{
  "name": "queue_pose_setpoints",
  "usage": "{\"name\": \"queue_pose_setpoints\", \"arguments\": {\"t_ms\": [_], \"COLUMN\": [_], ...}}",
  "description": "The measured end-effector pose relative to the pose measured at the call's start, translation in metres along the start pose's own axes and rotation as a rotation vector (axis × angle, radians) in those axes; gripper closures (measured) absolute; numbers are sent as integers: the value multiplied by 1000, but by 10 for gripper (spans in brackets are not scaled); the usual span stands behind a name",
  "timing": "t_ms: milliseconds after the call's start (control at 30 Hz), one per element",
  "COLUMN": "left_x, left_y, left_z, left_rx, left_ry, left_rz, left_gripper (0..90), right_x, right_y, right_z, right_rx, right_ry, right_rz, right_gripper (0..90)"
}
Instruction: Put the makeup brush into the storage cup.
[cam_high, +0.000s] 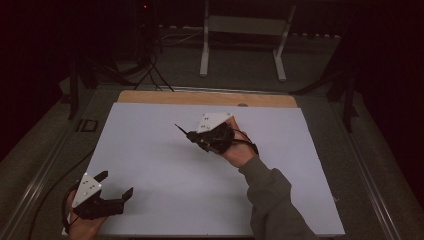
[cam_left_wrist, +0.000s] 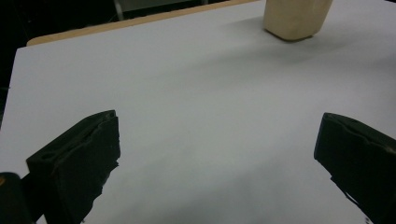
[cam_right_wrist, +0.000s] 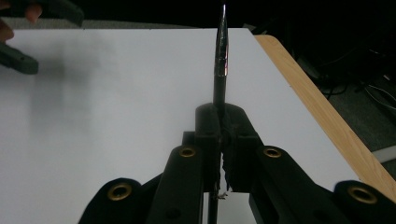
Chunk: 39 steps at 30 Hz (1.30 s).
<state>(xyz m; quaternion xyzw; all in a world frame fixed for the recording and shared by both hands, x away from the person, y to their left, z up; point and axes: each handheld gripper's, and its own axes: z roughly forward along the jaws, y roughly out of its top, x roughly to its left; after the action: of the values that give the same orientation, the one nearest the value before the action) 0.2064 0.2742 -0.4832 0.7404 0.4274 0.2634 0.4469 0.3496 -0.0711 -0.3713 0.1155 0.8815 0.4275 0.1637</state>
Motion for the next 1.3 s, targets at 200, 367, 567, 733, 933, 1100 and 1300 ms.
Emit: {"name": "queue_pose_setpoints", "arguments": {"t_ms": [200, 367, 567, 733, 933, 1100, 1300], "left_x": [0, 0, 0, 0, 0, 0, 0], "left_y": [0, 0, 0, 0, 0, 0, 0], "left_z": [0, 0, 0, 0, 0, 0, 0], "left_rx": [0, 0, 0, 0, 1, 1, 0], "left_ry": [0, 0, 1, 0, 1, 1, -1], "left_rz": [0, 0, -1, 0, -1, -1, -1], "left_gripper": [16, 16, 16, 16, 16, 17, 16], "right_x": [-7, -10, -13, -17, -21, -23, -27], "right_y": [-3, -3, -3, -2, -3, -4, -5], "right_z": [-5, -8, -12, -15, -19, -21, -22], "right_rx": [-31, -46, -77, -100, -115, -133, -138], "right_ry": [-26, -46, -93, -134, -165, -195, -214], "right_rz": [38, 52, 80, 96, 109, 126, 137], "right_gripper": [854, 854, 854, 854, 854, 854, 854]}}
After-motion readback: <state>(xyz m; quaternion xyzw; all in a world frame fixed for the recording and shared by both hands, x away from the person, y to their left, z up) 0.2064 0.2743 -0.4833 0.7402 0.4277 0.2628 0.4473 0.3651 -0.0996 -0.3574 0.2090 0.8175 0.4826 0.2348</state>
